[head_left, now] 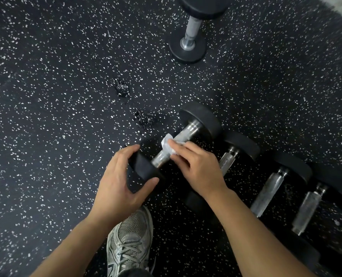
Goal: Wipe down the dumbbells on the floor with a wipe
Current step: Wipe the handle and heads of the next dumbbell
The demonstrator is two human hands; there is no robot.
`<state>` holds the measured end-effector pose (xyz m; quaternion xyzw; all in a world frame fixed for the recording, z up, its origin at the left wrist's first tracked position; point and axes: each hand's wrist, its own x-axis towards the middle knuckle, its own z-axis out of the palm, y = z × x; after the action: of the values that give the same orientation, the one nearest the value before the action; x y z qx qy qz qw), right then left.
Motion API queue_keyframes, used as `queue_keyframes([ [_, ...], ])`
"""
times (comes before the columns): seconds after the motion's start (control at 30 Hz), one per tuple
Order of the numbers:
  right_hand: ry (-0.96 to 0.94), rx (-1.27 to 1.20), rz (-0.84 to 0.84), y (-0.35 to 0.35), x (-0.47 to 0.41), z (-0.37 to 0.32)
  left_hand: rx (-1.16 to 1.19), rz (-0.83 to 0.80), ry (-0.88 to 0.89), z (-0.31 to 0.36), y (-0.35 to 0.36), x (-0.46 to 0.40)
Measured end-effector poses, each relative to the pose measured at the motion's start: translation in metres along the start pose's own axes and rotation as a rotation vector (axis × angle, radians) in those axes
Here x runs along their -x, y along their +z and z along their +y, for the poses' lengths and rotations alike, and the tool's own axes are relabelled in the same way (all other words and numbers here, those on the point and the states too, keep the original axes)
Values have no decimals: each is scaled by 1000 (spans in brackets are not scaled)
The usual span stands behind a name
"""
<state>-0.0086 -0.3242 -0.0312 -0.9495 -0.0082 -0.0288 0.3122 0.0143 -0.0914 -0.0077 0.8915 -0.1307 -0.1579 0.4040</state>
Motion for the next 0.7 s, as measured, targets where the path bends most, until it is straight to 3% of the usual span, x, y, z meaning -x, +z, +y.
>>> queue_keyframes([
  [0.13, 180, 108, 226, -3, -12, 8, -19, -11, 24, 0, 1, -1],
  [0.2, 251, 116, 225, 0, -16, 5, -14, -8, 16, -1, 0, -1],
  [0.4, 26, -29, -258, 12, -15, -36, 25, 10, -8, -6, -7, -7],
  [0.47, -19, 52, -319, 7, -26, -37, 33, 26, -11, -6, -9, -8],
  [0.53, 7, 135, -246, 0, -36, -28, 33, 38, -22, -6, -9, -7],
  [0.63, 236, 132, -27, -8, -45, -11, 25, 48, -39, -8, -10, -7],
  [0.7, 287, 118, 31, -3, -43, -10, 25, 52, -41, -10, -10, -8],
])
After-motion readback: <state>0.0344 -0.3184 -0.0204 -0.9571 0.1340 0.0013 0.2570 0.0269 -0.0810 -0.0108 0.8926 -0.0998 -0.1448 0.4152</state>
